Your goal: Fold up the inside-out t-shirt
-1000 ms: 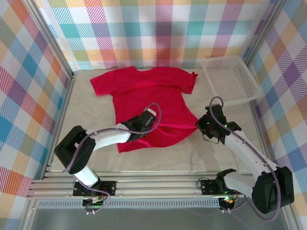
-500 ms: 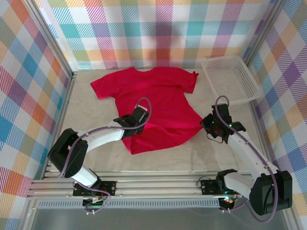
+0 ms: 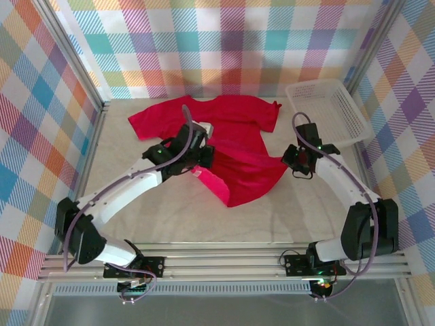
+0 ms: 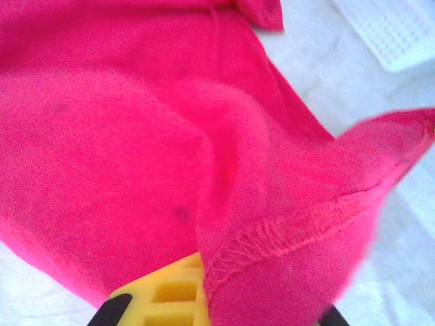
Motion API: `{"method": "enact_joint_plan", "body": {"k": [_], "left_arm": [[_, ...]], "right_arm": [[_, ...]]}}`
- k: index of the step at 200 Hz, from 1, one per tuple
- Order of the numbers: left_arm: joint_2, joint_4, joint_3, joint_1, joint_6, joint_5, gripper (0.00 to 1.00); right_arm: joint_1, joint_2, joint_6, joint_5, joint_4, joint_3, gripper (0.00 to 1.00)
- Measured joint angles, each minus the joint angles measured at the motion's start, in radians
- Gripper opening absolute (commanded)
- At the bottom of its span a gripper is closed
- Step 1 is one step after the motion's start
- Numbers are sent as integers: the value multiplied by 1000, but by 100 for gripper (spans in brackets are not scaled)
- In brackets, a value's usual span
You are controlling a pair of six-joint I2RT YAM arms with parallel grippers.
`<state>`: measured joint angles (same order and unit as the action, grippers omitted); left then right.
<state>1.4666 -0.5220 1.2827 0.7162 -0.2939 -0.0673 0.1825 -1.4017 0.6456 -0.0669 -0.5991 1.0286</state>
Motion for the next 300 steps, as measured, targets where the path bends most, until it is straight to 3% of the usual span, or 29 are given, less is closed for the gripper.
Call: {"method": "enact_joint_plan", "body": {"k": [28,62,81,99,131,169,206,300], "left_arm": [[92,-10,-34,3,-56,76,0],[134,-19,-35,3,-99,138,0],[140,-26,-18,3,-111,153,0],[144,-27,6,3,-114,156,0],[144,-39,47,3,-114,156,0],[146,-71,92,2,-114,154,0],[162,-85,116,0,-113,153,0],[181,-108,136,-8,-106,149,0]], "right_arm": [[0,3,-32,33,-29,-5,28],[43,104,-40,77,-49,-41,38],[142,230,-26,126,-1,-105,34],[262,316,16,164,119,-208,20],[441,245,100,172,361,-370,0],[595,53,109,127,561,-378,0],[684,10,93,93,632,-370,0],[695,-142,-12,154,579,-312,0]]}}
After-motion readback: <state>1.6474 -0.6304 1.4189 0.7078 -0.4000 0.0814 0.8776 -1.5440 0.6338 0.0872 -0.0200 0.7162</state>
